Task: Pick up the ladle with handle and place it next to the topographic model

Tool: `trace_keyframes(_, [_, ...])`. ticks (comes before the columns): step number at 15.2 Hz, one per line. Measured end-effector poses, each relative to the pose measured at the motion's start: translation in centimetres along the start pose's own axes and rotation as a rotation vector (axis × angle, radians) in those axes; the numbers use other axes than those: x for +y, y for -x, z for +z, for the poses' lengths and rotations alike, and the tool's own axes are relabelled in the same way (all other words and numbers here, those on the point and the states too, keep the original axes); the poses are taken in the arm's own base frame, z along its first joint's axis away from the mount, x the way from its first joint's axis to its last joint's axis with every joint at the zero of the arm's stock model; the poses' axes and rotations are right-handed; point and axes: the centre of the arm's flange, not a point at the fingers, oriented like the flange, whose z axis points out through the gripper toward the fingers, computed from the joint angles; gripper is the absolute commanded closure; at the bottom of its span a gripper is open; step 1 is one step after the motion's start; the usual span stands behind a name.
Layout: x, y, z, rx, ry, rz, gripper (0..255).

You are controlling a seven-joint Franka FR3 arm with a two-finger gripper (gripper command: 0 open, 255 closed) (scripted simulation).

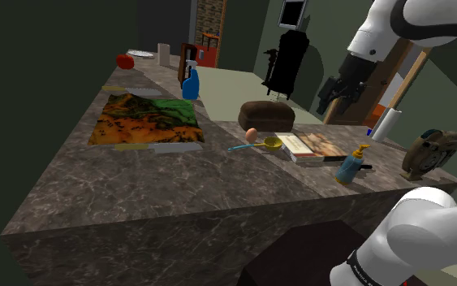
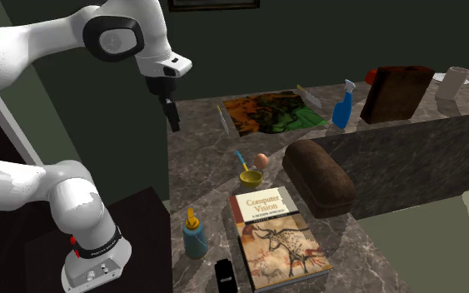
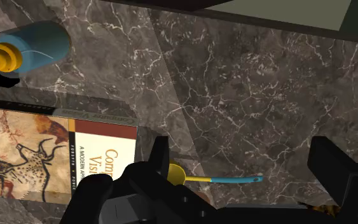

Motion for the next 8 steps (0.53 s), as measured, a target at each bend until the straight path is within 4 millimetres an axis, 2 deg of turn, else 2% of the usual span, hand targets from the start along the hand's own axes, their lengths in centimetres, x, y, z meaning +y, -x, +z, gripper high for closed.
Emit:
trace_keyframes(3, [-0.4, -1.0, 1.2, -0.001, 0.024, -0.022, 0])
trace_keyframes(8, [-1.0, -4.7, 6.2, -0.006, 0.120, -0.107, 0])
